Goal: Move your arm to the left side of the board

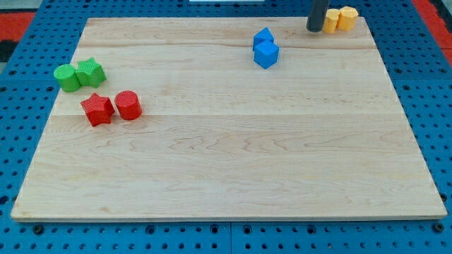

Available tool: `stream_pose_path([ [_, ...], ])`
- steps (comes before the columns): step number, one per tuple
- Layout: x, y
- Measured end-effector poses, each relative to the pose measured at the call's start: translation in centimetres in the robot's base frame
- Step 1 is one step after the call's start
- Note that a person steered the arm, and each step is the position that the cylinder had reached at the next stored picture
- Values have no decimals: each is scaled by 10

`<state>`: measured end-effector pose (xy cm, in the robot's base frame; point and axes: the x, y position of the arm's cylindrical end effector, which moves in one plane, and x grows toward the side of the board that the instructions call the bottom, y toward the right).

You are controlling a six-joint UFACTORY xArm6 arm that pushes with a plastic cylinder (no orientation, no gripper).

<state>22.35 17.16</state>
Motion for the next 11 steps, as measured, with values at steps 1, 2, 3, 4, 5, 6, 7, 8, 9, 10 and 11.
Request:
stream_pose_path([
  [1,4,-3],
  [2,3,-14],
  [3,-10,-18],
  [4,-18,-31],
  [5,-19,-63],
  [6,-22,-92],
  [7,-24,-121],
  [8,-24,-152],
  [9,-24,-187],
  [10,-24,-221],
  [11,-23,-251],
])
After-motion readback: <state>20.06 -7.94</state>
